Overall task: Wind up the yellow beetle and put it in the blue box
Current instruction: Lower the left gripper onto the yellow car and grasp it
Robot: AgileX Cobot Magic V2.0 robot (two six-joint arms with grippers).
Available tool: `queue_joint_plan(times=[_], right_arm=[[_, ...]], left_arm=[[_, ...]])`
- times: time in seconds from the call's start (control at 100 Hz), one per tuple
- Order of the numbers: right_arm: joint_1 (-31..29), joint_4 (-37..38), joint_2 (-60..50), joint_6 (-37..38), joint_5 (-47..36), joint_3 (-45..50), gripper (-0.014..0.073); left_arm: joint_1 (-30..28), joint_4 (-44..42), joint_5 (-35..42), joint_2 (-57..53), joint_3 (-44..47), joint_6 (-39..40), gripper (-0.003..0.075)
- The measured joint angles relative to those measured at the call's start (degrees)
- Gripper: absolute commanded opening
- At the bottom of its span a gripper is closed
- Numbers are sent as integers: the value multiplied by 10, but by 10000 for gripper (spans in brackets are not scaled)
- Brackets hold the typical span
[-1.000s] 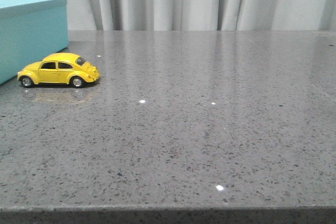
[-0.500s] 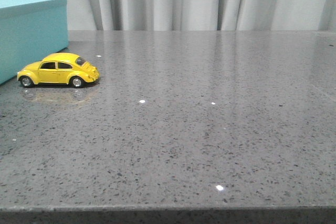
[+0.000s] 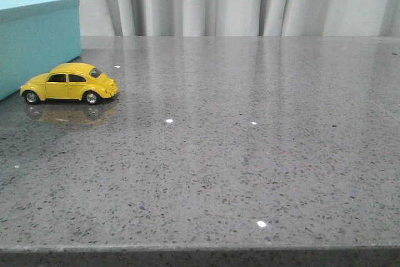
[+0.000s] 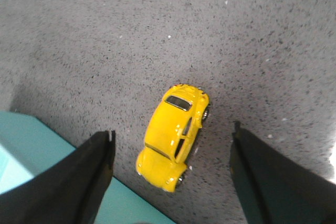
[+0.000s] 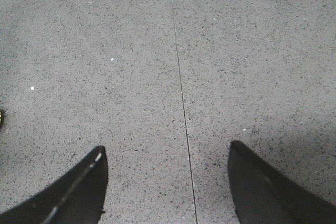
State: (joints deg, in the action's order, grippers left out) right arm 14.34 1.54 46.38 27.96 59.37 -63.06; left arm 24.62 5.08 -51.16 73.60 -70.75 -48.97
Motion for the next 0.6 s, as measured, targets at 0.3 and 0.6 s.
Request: queue_joint_plan(times=[0.3, 0.6], right_arm=[[0, 0, 0, 0, -1, 0, 489], [0, -1, 0, 0, -3, 0, 489]], left_arm=[[0, -13, -43, 135, -51, -45, 459], [0, -73, -42, 190, -53, -47, 459]])
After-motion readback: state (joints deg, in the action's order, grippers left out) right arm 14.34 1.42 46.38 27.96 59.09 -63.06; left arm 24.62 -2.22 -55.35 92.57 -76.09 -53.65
